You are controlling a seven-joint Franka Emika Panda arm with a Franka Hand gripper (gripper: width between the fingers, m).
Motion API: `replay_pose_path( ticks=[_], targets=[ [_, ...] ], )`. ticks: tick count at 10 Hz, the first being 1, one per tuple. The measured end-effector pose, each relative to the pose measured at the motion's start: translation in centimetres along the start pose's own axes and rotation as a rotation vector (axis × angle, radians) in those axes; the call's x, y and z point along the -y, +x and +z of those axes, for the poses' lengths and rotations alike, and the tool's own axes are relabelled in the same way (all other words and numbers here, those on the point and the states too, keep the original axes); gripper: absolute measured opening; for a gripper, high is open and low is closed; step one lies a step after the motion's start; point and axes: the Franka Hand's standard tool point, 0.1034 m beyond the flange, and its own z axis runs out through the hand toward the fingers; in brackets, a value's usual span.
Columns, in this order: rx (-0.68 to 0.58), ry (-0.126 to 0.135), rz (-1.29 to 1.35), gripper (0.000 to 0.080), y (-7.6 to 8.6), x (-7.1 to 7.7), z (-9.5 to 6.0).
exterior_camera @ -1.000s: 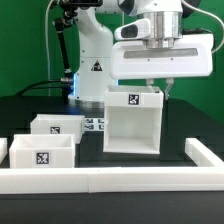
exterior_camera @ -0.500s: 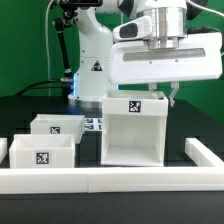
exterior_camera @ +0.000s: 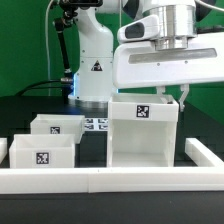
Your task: Assemble drawer
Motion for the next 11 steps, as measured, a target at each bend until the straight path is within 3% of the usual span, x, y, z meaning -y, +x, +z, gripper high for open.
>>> replay_pose_path(
  ticks=[5,11],
  targets=[
    [-0.013,0.008,0.037,0.0038,0.8,0.3,-0.3],
    [-0.026,0.039,0.444,0.0041,1.3,1.2,-0.4]
  ],
)
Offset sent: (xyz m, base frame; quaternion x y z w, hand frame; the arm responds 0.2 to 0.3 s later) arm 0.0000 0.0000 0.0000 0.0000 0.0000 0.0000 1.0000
